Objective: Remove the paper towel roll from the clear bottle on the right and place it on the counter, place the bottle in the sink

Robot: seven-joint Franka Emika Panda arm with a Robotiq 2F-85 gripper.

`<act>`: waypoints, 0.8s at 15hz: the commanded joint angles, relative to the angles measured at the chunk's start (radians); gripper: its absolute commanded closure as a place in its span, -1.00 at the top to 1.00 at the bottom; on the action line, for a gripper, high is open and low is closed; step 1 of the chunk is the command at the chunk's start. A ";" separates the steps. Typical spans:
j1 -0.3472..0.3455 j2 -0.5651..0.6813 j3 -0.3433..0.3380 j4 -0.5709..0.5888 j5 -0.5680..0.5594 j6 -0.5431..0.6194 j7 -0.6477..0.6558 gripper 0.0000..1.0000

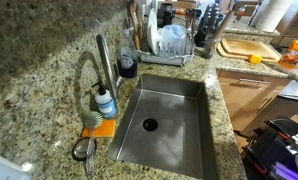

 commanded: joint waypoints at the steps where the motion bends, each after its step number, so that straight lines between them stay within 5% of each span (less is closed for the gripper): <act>1: 0.019 0.003 -0.013 0.002 -0.010 -0.004 0.012 1.00; 5: -0.073 0.083 -0.133 0.173 -0.038 0.121 0.047 1.00; 10: -0.120 0.241 -0.335 0.420 0.069 0.210 0.021 1.00; 11: -0.112 0.232 -0.356 0.421 0.125 0.211 0.023 1.00; 12: -0.133 0.171 -0.304 0.365 0.075 0.199 0.023 1.00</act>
